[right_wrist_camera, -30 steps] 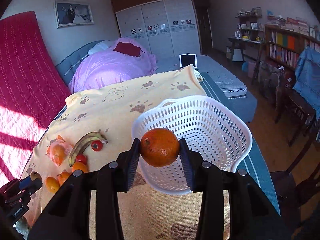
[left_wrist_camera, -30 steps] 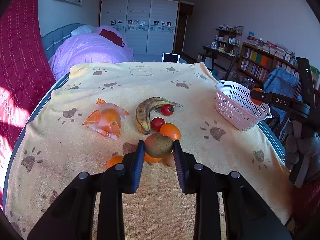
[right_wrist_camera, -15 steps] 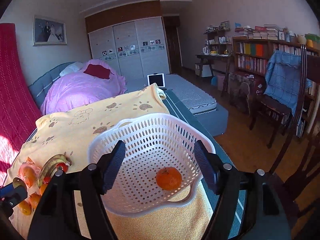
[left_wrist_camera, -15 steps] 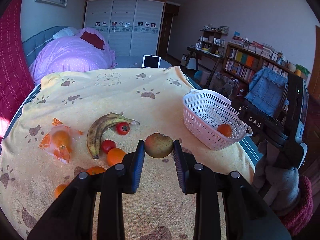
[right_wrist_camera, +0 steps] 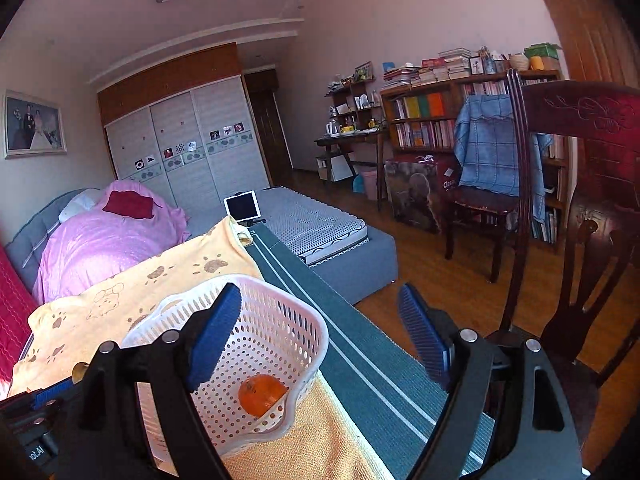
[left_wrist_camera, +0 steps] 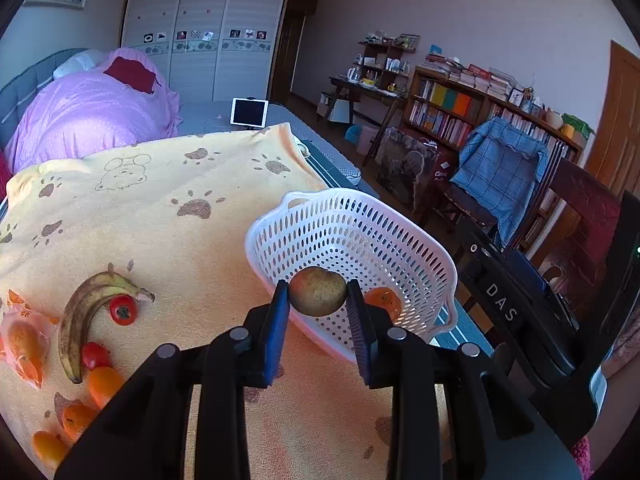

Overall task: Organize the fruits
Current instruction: 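Carry both fruits to the white basket and open both tools to drop them, then move both open tools back over the remaining fruit on the towel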

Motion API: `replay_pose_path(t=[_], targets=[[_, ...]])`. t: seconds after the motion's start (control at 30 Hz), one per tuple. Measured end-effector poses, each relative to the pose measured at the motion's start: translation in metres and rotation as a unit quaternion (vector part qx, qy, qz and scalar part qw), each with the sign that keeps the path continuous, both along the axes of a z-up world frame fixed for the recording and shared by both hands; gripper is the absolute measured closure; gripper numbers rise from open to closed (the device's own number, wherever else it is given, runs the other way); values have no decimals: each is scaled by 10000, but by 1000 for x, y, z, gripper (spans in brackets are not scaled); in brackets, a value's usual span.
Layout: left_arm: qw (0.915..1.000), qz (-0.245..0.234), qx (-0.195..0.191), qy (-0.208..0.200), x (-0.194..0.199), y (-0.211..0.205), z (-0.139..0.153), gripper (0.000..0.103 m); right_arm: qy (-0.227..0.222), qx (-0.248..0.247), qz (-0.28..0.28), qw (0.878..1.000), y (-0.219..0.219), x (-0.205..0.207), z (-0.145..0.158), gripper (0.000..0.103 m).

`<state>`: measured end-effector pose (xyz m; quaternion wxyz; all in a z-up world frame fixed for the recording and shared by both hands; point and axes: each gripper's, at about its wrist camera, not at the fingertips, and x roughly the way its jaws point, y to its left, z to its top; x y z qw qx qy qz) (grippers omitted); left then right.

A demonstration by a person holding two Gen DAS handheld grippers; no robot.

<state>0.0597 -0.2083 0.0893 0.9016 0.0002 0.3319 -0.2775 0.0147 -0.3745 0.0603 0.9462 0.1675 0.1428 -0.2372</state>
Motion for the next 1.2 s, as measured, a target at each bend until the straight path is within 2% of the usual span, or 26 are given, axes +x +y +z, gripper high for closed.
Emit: replay_pose_path(t=[0.2,0.23,0.27,0.37,0.53,0.83,1.0,1.2], targets=[[9999,-95,31,94,6,-24,-6,72,5,134,-186,9997,-9,4,-2,21],[9998,-112,33,162,7,-26,-9,62,7,160,-198,9997,-11,4,-2,21],[9996,-139,29,240,8,-27,-10,41,4,190,-234,9995,-12,4,-2,20],[9996,-89,-51,247,5,-22,-11,28,-16,301,-276,9992,-17,2,-4,19],[9999,79,73,36,0,-14,-9,27,-27,269,-259,9993,-16,1,-2,19],[9983,550,67,-195,-7,5,-3,25,-28,318,-243,9992,-18,1,-2,19],[9919,1090,423,-489,-15,14,-3,21,-50,297,-201,9993,-17,0,-2,19],[9872,1456,375,-525,-19,37,-3,21,-97,292,-122,9995,-17,-1,-1,19]])
